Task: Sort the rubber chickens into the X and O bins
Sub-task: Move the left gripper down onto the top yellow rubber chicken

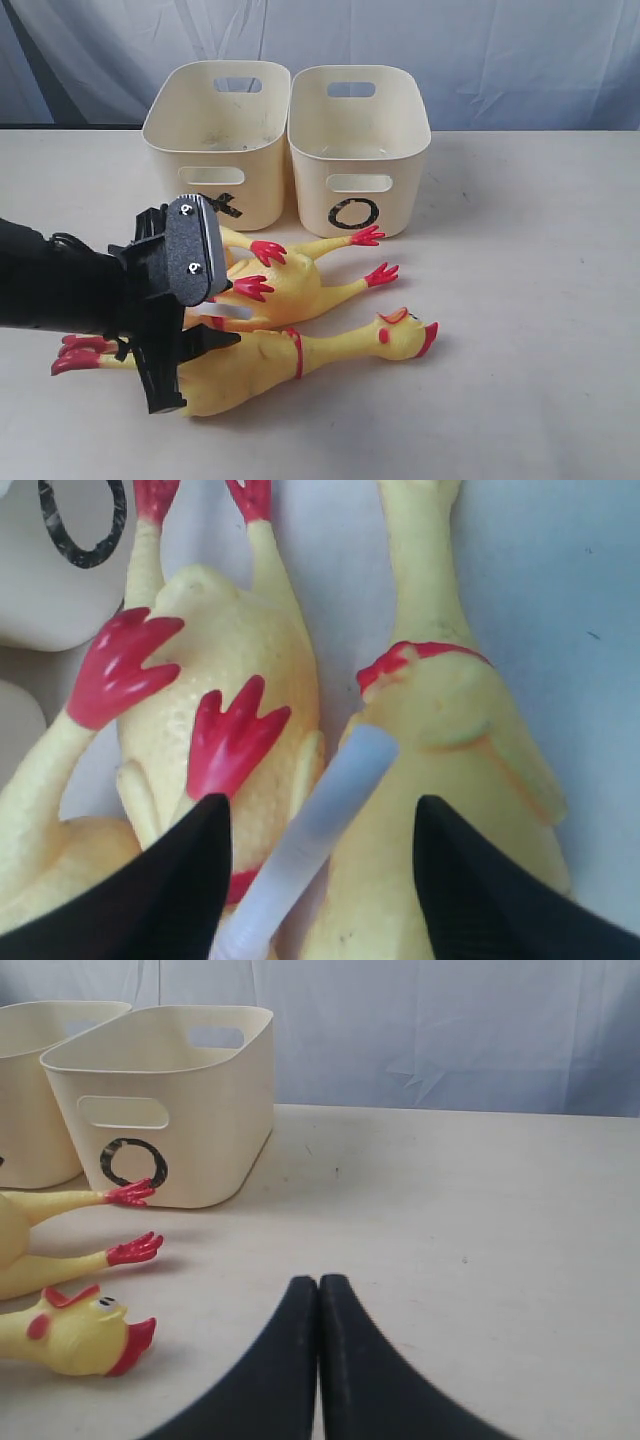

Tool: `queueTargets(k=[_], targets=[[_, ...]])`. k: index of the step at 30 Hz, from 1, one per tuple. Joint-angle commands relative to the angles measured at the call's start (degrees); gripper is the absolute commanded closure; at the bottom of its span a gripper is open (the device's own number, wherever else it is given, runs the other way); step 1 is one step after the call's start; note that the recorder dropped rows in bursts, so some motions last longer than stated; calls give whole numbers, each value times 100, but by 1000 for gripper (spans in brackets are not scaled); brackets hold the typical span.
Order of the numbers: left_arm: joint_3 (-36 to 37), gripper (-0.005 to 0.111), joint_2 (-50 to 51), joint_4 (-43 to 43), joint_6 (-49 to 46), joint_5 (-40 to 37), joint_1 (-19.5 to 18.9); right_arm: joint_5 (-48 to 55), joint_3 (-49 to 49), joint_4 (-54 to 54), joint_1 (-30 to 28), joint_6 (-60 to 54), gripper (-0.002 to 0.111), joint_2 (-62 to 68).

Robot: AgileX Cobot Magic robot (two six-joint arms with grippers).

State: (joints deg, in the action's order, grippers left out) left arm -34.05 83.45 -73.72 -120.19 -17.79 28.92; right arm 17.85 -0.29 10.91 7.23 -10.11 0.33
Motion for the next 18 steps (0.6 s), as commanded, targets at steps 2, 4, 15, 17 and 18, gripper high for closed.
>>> queueTargets(k=[2, 4, 15, 17, 18], targets=[[-99, 54, 53, -141, -175, -87, 32, -39, 29, 10, 20, -10, 108, -33], [-154, 54, 53, -141, -175, -184, 32, -39, 29, 10, 20, -10, 108, -33], [-205, 59, 53, -312, -175, -317, 32, -39, 29, 10, 20, -10, 108, -33], [-205, 59, 53, -312, -175, -333, 32, -39, 29, 10, 20, -10, 108, -33], [-205, 59, 53, -312, -175, -361, 32, -39, 29, 10, 20, -10, 108, -33]])
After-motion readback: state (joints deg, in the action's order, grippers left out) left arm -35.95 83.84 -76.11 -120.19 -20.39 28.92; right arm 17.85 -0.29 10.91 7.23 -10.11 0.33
